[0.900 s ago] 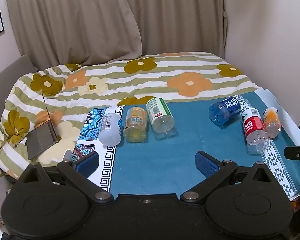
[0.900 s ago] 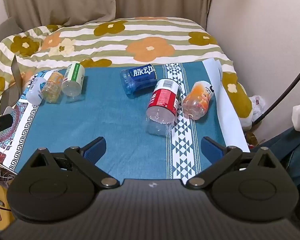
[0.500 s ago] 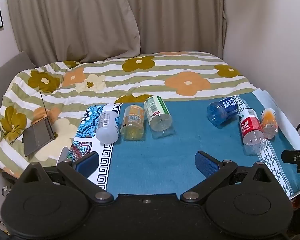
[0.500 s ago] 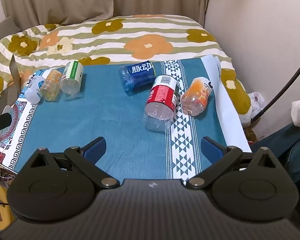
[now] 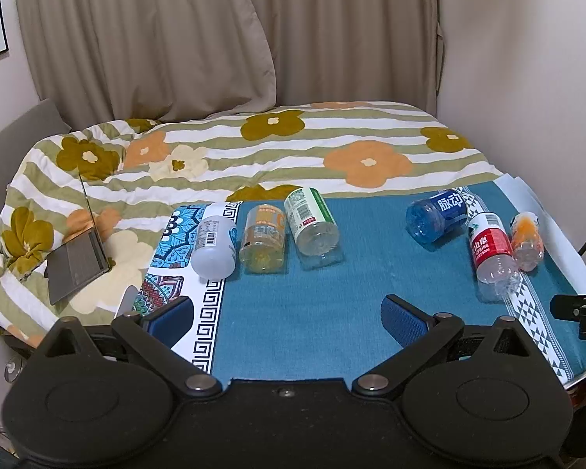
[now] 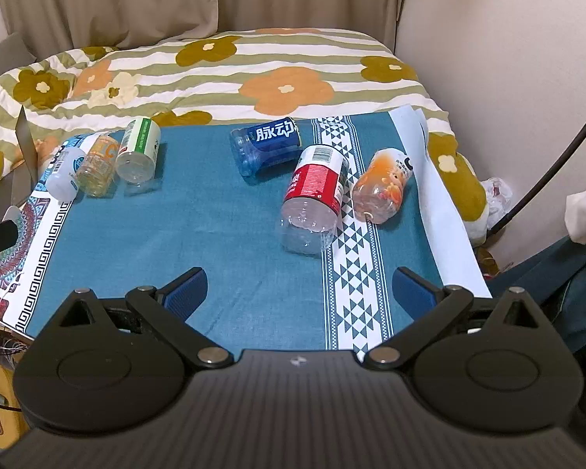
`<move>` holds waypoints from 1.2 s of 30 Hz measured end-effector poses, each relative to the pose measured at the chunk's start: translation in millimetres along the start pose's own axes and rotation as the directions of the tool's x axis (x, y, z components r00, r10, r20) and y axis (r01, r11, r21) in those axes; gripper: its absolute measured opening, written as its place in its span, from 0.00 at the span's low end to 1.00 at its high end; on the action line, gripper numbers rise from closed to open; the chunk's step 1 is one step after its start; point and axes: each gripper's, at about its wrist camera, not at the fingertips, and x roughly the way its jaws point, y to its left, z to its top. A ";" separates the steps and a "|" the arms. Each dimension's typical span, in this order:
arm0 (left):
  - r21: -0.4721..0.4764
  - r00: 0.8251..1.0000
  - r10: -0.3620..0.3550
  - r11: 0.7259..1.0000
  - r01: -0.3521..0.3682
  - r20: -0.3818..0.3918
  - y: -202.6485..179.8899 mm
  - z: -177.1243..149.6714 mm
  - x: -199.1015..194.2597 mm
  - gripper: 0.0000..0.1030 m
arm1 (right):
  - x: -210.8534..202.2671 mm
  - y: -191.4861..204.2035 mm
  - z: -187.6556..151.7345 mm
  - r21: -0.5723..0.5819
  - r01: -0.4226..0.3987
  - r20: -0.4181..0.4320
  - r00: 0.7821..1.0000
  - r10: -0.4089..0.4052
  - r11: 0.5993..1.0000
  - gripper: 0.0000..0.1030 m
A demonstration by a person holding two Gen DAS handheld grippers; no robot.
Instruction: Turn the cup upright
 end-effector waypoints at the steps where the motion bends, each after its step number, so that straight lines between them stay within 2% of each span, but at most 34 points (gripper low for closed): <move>1: 0.001 1.000 0.001 1.000 -0.001 0.000 -0.4 0.1 0.0 1.00 | 1.6 1.4 -0.1 0.003 0.000 0.000 1.000 0.000 1.000 1.00; 36: 0.013 1.000 -0.021 1.000 0.021 -0.014 1.5 4.0 6.4 1.00 | 1.1 4.0 -0.4 0.001 0.006 0.003 1.000 -0.006 1.000 1.00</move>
